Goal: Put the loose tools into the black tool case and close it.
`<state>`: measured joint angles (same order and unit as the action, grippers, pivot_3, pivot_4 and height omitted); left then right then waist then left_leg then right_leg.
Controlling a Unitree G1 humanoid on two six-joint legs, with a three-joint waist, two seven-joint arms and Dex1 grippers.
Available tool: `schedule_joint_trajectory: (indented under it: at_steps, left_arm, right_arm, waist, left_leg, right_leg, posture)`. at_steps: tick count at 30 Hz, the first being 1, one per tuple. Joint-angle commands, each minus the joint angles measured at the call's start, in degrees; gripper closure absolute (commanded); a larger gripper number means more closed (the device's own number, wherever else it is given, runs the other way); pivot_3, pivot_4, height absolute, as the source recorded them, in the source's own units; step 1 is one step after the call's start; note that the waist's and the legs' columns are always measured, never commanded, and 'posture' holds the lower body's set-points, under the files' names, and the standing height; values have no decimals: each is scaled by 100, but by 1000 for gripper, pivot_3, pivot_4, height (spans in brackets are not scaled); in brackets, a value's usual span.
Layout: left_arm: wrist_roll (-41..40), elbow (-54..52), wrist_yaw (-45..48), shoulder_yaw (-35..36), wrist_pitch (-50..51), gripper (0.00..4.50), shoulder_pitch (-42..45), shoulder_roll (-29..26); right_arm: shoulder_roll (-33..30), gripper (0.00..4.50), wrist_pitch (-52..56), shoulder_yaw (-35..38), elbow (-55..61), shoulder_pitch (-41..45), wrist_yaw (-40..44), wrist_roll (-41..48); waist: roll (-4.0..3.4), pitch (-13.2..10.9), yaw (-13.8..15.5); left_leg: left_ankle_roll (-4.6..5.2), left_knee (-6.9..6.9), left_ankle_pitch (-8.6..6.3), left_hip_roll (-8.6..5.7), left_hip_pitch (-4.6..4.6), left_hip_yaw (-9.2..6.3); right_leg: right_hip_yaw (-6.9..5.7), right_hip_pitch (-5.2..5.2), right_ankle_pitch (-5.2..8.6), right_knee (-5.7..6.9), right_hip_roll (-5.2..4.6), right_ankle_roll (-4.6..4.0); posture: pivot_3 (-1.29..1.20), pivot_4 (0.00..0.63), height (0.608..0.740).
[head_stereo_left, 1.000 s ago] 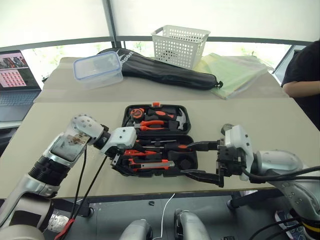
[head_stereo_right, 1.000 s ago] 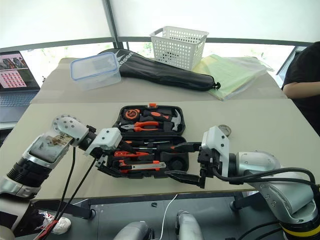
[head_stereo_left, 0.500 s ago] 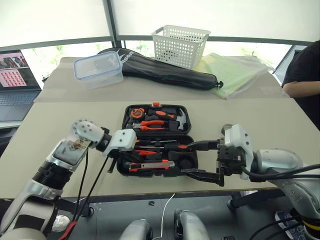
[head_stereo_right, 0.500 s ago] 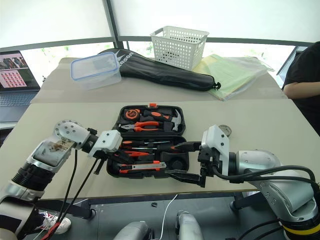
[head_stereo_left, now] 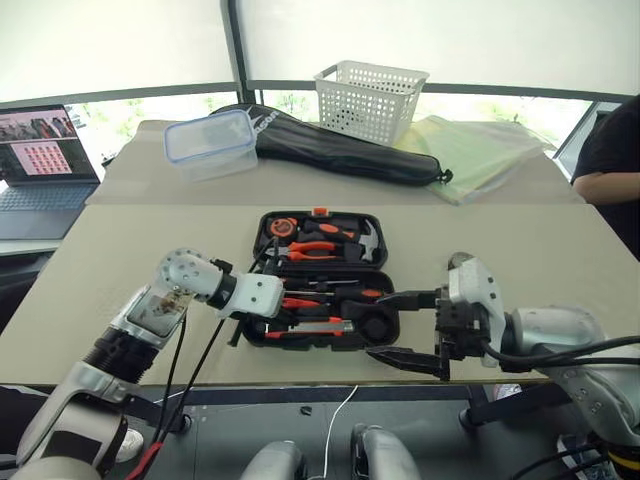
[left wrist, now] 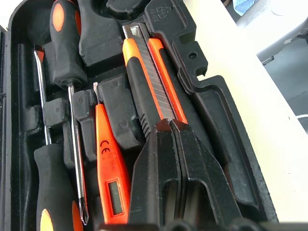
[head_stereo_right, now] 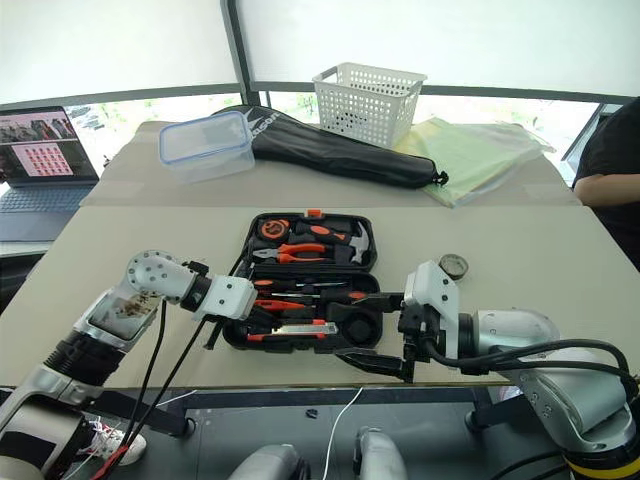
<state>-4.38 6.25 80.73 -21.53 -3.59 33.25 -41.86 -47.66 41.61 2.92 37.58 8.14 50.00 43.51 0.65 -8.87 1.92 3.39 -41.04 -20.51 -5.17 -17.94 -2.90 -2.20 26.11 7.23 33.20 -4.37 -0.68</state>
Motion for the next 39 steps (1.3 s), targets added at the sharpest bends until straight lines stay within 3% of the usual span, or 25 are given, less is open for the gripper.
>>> schedule_joint_trajectory:
  at_steps: [1, 9, 13, 17, 20, 39]
  left_arm:
    - [576, 535, -172, -304, 54, 4448, -266, -28]
    - [543, 542, -335, -307, 41, 4448, -381, -3]
    - [-458, -55, 25, 188, 1009, 4448, -180, -40]
    - [-1075, -363, 176, 583, 1826, 4448, 114, -61]
    - [-965, -279, 240, 545, 1744, 4448, 153, -85]
    - [112, 807, 50, 39, -75, 4448, -161, 260]
  right_arm:
    - [-22, 0, -178, 121, 122, 30, 36, -22]
    - [-1, 0, -205, 99, 71, 51, 47, -44]
    - [-2, 0, -204, 121, 68, 43, 47, -44]
    - [-2, 0, -219, 116, 56, 31, 59, -69]
    - [17, 0, -215, 92, 46, 69, 43, -78]
    - [12, 0, -146, 120, 21, 45, 1, -125]
  waist:
    - [-17, 13, 9]
    - [-41, 39, 17]
    - [-40, 38, 9]
    - [-30, 31, -56]
    - [-29, 31, -88]
    - [-27, 28, -96]
  left_leg:
    - [0, 0, 0, 0, 0, 1]
    - [11, 14, -6, 6, 54, -1]
    - [54, 16, -31, 9, 73, -4]
    - [17, 16, -10, 7, 31, -2]
    - [3, -4, -1, -3, -25, -2]
    - [8, 7, -6, -5, -19, -5]
  right_leg:
    - [0, -1, 0, 0, 0, 0]
    - [2, -64, 33, -6, 0, 50]
    - [-3, -83, 44, -6, 2, 64]
    - [-3, -26, 43, 1, 6, 61]
    - [-13, 32, 10, 12, 6, 9]
    - [-5, 16, 10, -9, -4, 12]
  posture:
    - [0, 150, 740]
    - [0, 150, 740]
    - [0, 150, 740]
    - [0, 150, 740]
    - [0, 150, 740]
    - [0, 150, 740]
